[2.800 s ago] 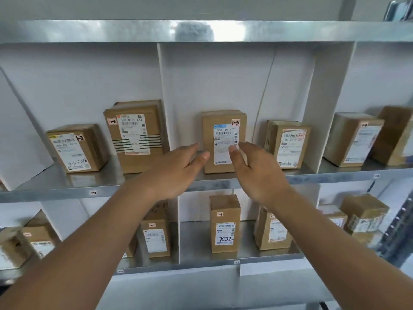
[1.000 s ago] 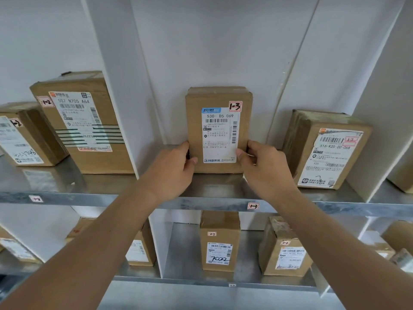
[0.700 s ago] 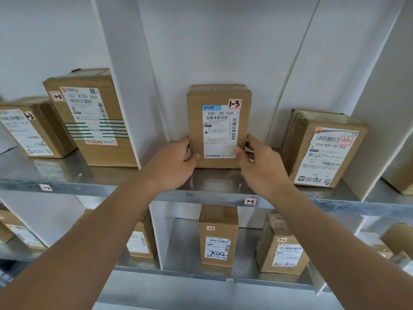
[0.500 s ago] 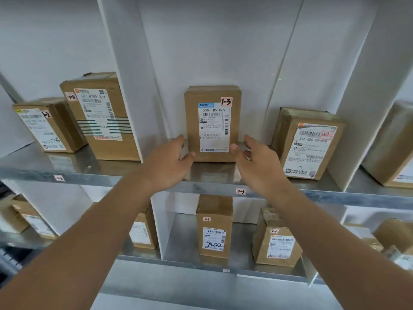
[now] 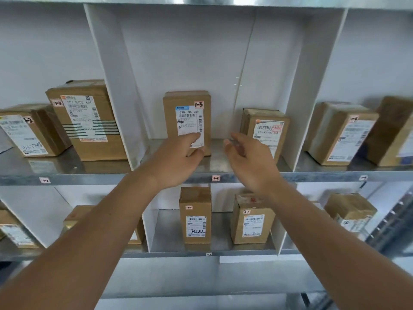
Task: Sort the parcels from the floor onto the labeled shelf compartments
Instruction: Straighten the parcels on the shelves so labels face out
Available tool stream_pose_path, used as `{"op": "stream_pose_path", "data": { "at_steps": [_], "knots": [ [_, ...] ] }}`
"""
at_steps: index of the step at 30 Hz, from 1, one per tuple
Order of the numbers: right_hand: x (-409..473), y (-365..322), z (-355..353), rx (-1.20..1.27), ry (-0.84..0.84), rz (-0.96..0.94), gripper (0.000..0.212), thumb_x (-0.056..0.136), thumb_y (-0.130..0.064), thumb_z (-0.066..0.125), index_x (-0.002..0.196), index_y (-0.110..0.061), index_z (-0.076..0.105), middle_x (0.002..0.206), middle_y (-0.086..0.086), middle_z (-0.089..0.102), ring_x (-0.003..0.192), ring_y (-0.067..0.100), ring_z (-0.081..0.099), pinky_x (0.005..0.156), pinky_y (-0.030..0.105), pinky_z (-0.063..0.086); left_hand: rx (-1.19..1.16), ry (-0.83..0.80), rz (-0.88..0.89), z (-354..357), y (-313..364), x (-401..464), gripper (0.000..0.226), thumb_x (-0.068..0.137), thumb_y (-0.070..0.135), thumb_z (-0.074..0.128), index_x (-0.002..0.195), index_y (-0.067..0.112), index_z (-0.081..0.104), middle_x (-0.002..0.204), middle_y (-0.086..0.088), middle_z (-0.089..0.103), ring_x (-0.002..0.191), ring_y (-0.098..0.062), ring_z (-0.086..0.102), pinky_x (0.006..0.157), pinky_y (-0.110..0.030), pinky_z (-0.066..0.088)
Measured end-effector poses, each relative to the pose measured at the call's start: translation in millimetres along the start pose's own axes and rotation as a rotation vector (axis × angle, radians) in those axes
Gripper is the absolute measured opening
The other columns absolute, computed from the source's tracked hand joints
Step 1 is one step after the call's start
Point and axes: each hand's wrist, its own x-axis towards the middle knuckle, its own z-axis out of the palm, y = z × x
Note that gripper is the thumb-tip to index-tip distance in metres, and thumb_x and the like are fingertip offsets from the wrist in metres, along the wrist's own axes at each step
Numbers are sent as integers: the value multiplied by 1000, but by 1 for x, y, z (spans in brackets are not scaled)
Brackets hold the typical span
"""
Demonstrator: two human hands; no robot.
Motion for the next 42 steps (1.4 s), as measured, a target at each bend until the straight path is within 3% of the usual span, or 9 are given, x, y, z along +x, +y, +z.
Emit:
{"op": "stream_pose_path", "data": {
  "at_steps": [5,8,10,15,19,24,33,36,42],
  "knots": [
    [-12,5,-16,-30,18,15,52,109,-47,44,151,-17,52,140,5,65,132,22,58,111,39,47,2,-50,7,12,18,5,36,107,33,51,132,8,58,138,-9,61,129,-24,56,103,-37,43],
    [-14,19,-32,-41,59,45,43,109,-42,45,137,-13,60,127,8,69,114,22,63,94,31,52,18,-62,28,24,26,11,22,107,40,49,115,21,58,109,-4,62,107,-21,59,96,-37,44],
    [-15,32,-43,-46,74,49,40,110,-40,44,136,-16,62,130,5,69,109,18,63,83,21,44,18,-56,49,34,35,15,38,109,40,45,126,11,62,104,-8,65,105,-20,61,93,-32,43],
    [-7,70,-65,-68,60,20,41,110,-36,45,142,-14,59,135,4,68,123,24,63,87,21,40,52,6,-22,63,59,27,42,111,40,39,125,11,65,111,-13,70,99,-24,62,89,-35,44],
    [8,98,-77,-111,11,-43,35,110,-38,43,134,-18,59,117,-1,70,108,18,66,69,7,41,100,45,-84,88,76,37,42,111,36,40,123,4,64,102,-14,64,91,-15,50,78,-30,35],
    [18,118,-79,-45,-26,-72,36,108,-39,46,141,-27,46,141,-4,63,124,21,65,97,29,57,126,36,-138,106,88,46,42,111,37,40,135,8,59,130,-16,68,116,-31,64,93,-34,45],
    [39,130,-68,-21,-85,56,31,106,-32,51,133,-21,40,141,-1,62,124,25,65,86,22,57,156,73,-129,117,66,74,33,110,35,43,105,9,63,93,-8,71,86,-24,67,82,-47,53],
    [43,134,-61,-19,-108,84,32,105,-30,51,135,-22,41,143,-4,61,127,23,63,76,10,49,118,41,-99,120,59,80,27,110,33,44,116,15,64,106,0,75,95,-20,69,86,-43,56],
    [49,140,-48,-33,-79,75,43,104,-29,55,140,-19,35,144,-2,60,129,25,61,94,28,58,32,11,-46,127,52,88,32,109,27,47,139,29,60,131,12,71,112,-12,69,87,-14,48]
  ]
}}
